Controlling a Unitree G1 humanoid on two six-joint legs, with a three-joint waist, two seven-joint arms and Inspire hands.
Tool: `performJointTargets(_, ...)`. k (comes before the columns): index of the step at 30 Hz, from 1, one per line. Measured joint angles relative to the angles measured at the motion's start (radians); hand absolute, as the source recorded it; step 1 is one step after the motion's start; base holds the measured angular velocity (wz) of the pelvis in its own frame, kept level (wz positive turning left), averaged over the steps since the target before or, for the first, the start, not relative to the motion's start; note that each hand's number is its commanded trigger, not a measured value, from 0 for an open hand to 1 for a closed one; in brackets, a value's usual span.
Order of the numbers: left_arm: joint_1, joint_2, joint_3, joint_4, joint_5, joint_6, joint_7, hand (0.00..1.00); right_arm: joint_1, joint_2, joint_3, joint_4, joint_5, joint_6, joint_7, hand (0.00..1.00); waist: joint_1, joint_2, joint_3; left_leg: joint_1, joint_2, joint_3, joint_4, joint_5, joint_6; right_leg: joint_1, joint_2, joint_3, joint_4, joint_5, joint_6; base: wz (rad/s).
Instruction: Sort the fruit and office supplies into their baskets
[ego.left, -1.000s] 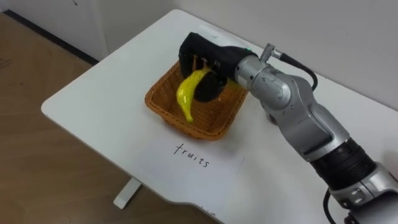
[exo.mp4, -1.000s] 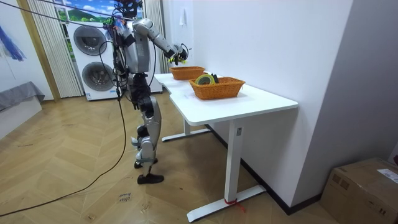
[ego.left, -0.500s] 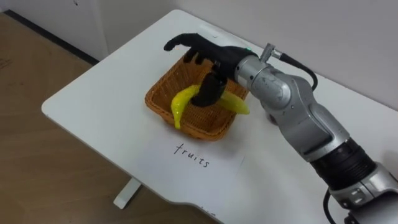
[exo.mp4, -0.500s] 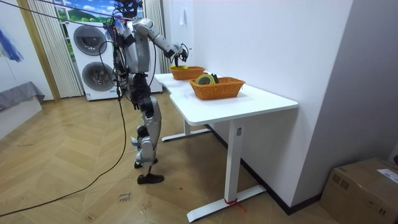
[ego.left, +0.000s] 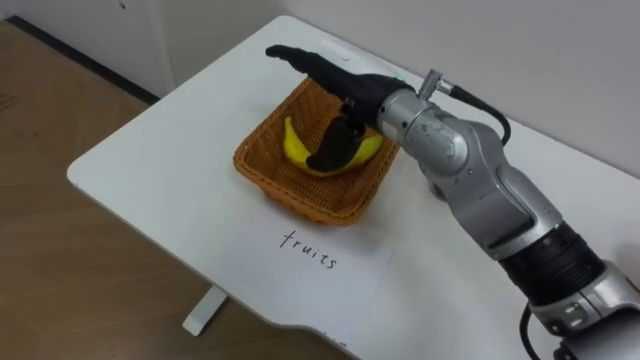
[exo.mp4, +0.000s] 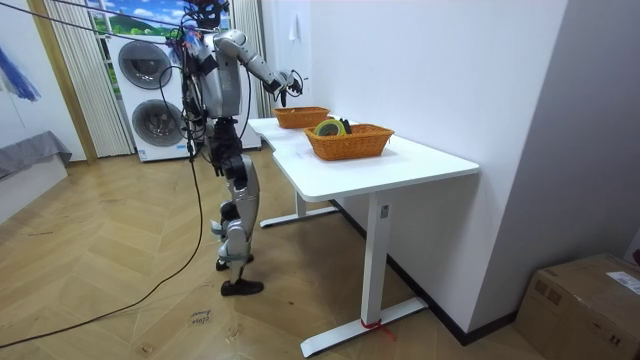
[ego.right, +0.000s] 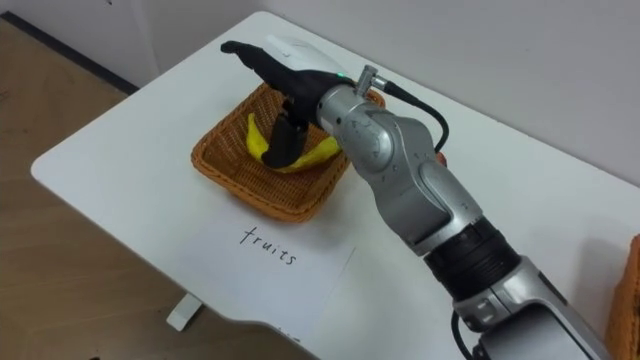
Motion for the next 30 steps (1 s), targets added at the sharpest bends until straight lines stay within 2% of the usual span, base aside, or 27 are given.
performJointTargets(21, 0.000, 0.000, 0.000, 0.000, -0.001, 0.007, 0.000, 0.00, 0.000, -0.001, 0.000, 0.000, 0.000, -0.001, -0.010, 0.00, -0.007, 0.004, 0.0023, 0.003, -0.001, -0.005, 0.003, 0.000, 0.000, 0.007, 0.000, -0.003, -0.001, 0.000, 0.000, 0.00)
performJointTargets(24, 0.002, 0.000, 0.000, -0.004, -0.001, 0.006, 0.003, 0.00, 0.000, -0.011, -0.001, 0.002, 0.001, -0.006, -0.055, 0.00, -0.022, 0.004, 0.0023, -0.001, -0.004, -0.015, 0.006, 0.000, 0.000, 0.008, -0.002, -0.012, -0.001, 0.000, 0.000, 0.08)
performJointTargets(27, 0.002, 0.000, 0.000, -0.005, 0.000, 0.006, 0.002, 0.00, 0.000, -0.044, -0.007, 0.002, 0.028, -0.026, -0.083, 0.00, -0.036, 0.006, 0.0023, 0.000, -0.004, -0.019, 0.006, 0.000, 0.000, 0.011, -0.003, -0.019, -0.001, 0.000, 0.000, 0.04)
performJointTargets(30, 0.028, -0.001, -0.001, -0.039, 0.003, 0.010, 0.002, 0.00, 0.001, -0.061, -0.030, 0.018, 0.094, -0.029, -0.118, 0.00, -0.058, 0.014, 0.0021, -0.001, -0.006, -0.020, 0.007, 0.000, 0.001, 0.014, -0.005, -0.025, 0.000, 0.000, 0.000, 0.02)
